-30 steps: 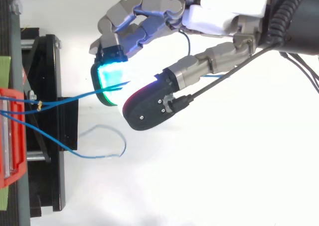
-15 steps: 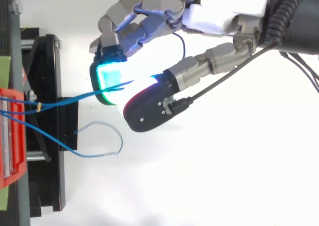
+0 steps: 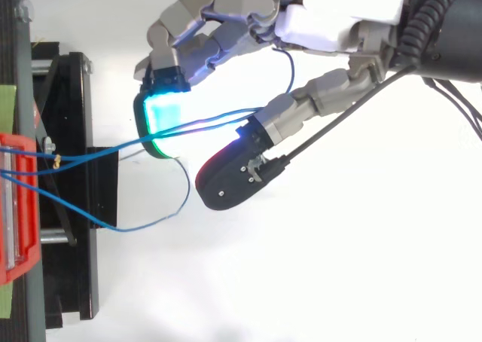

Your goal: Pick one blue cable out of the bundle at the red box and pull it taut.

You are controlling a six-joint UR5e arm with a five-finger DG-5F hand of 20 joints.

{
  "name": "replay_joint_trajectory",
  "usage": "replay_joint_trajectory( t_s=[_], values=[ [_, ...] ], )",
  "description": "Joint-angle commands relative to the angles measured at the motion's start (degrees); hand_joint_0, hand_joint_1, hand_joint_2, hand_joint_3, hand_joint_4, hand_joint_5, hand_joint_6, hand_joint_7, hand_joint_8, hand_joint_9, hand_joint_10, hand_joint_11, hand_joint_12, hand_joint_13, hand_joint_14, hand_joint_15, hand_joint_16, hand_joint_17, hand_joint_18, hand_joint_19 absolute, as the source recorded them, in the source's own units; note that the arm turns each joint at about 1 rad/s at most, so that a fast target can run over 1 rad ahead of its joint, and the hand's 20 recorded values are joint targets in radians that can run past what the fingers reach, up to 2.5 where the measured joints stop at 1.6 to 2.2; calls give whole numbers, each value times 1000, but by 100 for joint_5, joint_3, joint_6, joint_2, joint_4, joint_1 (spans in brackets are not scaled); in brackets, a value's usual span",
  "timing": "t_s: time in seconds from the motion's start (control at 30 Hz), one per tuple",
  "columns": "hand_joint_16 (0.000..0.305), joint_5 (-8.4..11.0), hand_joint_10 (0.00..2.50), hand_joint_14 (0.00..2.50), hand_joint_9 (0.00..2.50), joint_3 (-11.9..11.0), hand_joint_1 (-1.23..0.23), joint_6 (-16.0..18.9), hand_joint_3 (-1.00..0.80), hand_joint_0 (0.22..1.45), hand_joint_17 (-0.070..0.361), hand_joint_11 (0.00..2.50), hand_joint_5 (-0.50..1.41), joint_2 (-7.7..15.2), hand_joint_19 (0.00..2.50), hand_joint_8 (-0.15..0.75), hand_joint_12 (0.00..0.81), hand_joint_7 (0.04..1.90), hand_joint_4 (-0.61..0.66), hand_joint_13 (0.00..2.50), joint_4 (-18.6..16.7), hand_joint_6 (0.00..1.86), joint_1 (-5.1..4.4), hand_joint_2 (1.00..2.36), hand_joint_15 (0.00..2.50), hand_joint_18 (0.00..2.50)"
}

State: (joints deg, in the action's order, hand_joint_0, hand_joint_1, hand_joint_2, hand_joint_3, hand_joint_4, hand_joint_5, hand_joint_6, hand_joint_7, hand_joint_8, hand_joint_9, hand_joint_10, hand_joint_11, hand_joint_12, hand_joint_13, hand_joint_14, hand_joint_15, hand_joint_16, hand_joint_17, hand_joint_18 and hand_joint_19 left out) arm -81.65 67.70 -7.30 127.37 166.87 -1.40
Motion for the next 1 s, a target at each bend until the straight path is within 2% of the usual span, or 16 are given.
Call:
replay_joint_trajectory(
  t_s=[0.0,0.07,0.2,0.3,0.4,0.67,0.87,0.97],
  values=[
    [54,0,8,7,695,-3,-931,0,-500,623,122,334,-176,-1,219,241,361,1047,22,399,-5,879,-1,1000,178,391],
    [56,9,8,7,701,-3,-896,0,-500,558,125,344,-171,-1,228,246,369,1062,47,395,4,875,-1,1000,178,375],
    [61,0,9,7,714,-3,-923,0,-500,473,136,342,-161,-1,235,274,393,1042,82,397,4,872,-1,1000,182,380],
    [62,0,7,7,720,-3,-913,0,-500,462,138,341,-157,-1,234,278,397,1049,94,396,4,868,-1,1000,180,383],
    [63,0,7,7,753,-3,-820,-17,-500,443,143,340,-146,-1,247,292,406,1064,98,401,-14,861,-1,1000,183,386],
    [60,35,8,8,782,-3,-716,-17,-500,484,136,338,-141,-1,263,290,391,1097,70,394,4,853,-1,1000,192,356],
    [60,35,10,8,790,-3,-687,-26,-500,482,136,342,-139,-1,265,295,393,1089,67,394,-14,850,-1,1000,191,344],
    [57,35,11,8,788,-3,-674,-17,-500,523,129,335,-136,7,275,280,378,1119,59,388,-5,843,-1,1000,190,325]
  ],
)
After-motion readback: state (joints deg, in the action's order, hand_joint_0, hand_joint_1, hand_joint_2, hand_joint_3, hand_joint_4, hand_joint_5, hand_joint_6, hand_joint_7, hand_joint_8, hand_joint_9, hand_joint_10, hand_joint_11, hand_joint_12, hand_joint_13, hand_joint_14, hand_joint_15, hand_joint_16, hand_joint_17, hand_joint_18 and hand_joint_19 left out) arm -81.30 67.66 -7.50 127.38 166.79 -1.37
